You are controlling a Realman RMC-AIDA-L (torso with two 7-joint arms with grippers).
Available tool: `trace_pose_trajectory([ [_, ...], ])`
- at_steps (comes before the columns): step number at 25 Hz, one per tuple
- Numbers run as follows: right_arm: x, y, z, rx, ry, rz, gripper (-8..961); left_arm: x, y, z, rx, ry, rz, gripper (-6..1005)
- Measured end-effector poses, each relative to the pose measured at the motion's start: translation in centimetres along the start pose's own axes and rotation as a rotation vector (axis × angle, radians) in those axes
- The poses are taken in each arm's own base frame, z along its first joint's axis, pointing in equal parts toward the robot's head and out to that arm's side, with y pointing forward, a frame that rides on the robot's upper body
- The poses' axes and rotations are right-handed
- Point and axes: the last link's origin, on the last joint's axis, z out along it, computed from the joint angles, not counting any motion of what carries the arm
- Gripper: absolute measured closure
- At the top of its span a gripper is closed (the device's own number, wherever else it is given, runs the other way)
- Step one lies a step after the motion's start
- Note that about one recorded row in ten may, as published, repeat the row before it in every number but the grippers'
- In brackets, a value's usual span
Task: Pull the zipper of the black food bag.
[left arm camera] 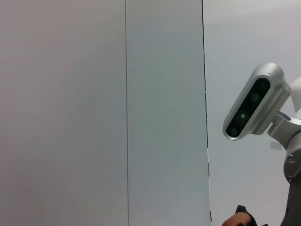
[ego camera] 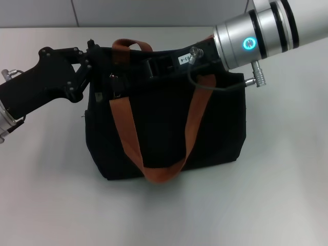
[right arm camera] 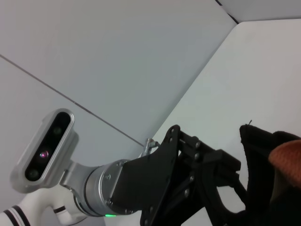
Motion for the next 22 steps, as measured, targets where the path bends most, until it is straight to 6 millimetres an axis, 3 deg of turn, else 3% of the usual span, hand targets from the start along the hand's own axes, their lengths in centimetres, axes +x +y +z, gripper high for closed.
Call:
trace_pose_trajectory([
  [6,-0.4,0.0,0.5,0.025,-0.002,-0.014,922,0.0,0.2,-0.1,-0.007,0.003,-0.003,978],
  [12,-0.7,0.0,0.9,0.057,0.009,-0.051,941,-0.1,0.4,-0.2,-0.011,0.004,-0.006,978],
  [22,-0.7,0.5,-0.4,0.12,0.001,-0.098,952,0.0,0.4,-0.6,-0.01,0.012,-0.007,978],
])
